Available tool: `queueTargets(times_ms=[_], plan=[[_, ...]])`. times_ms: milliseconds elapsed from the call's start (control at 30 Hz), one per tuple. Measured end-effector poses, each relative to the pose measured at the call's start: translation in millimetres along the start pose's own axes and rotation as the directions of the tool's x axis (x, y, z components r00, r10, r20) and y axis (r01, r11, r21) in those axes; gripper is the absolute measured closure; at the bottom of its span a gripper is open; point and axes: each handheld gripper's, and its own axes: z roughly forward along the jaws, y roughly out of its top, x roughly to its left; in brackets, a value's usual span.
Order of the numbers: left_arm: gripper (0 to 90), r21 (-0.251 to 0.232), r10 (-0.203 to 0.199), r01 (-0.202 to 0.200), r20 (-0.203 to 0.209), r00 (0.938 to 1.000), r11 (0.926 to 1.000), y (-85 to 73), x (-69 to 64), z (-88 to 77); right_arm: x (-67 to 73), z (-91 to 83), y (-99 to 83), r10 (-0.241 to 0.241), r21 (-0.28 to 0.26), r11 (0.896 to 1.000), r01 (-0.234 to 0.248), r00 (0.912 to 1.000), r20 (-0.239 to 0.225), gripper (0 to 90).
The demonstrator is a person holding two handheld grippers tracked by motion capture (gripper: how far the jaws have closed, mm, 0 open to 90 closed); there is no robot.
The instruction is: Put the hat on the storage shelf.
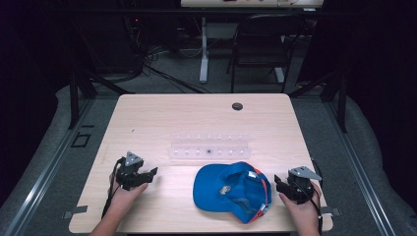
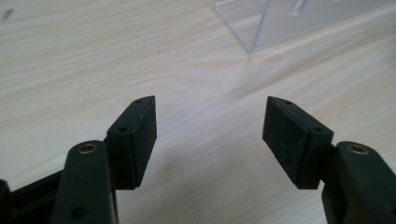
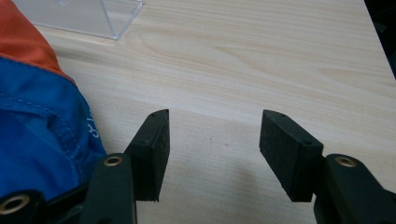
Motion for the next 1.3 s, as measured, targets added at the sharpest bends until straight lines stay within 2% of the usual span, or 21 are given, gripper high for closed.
queueTargets(times_ms=[167,267,400,533,633,700,833,933,1033,1133,1300], plan=[[39.2,-0.007,0.029,-0.029,-0.005,0.9996,0.9996,-0.2,-4.8,-1.0,-5.3,-0.9,-1.9,0.039,0.034,0.999,-0.039,0.9992,-0.012,45.2],[40.5,-0.015,0.051,-0.051,-0.01,0.9987,0.9986,0.1,-6.0,-2.3,-5.4,-2.6,-2.2,0.05,0.04,0.998,-0.049,0.9986,-0.018,46.5],[42.7,-0.007,0.06,-0.06,-0.001,0.9982,0.9982,-2.6,-7.1,-4.3,-3.4,-5.5,2.2,0.075,0.073,0.995,-0.073,0.997,-0.02,48.0],[44.5,0.009,0.036,-0.037,0.011,0.9993,0.9993,-4.6,-8.7,-3.6,-1.7,-11.4,12.8,0.113,0.094,0.99,-0.107,0.9917,-0.061,48.8],[45.4,0.009,0.052,-0.052,0.012,0.9986,0.9986,-3.9,-12.5,-4.6,-0.7,-17.3,20.7,0.115,0.126,0.987,-0.103,0.9889,-0.094,48.5],[45.4,0.01,0.077,-0.077,0.01,0.997,0.9969,-3.2,-14.5,-6.1,-0.6,-22.6,26.6,0.115,0.148,0.984,-0.096,0.985,-0.129,48.8],[45.4,0.012,0.084,-0.084,0.013,0.9964,0.9964,-3.3,-16.7,-5.1,-2.2,-35.8,38.1,0.127,0.187,0.978,-0.092,0.9748,-0.184,48.7],[45.4,0.017,0.08,-0.08,0.015,0.9967,0.9966,-3.2,-16.4,-4.2,-3.8,-41.2,43.8,0.154,0.236,0.966,-0.101,0.9637,-0.218,51.3],[45.4,0.014,0.07,-0.07,0.011,0.9975,0.9975,-3.7,-16.9,-3.4,-3.8,-42.0,47.3,0.157,0.284,0.955,-0.089,0.961,-0.228,54.5],[45.4,0.019,0.073,-0.073,0.008,0.9973,0.9971,-4.2,-17.3,-2.9,-4.0,-42.0,50.1,0.159,0.305,0.949,-0.082,0.9582,-0.238,54.7],[45.4,0.028,0.071,-0.072,0.01,0.9974,0.997,-4.8,-17.1,-2.0,-1.0,-46.5,54.5,0.186,0.323,0.943,-0.085,0.9362,-0.298,54.2]])
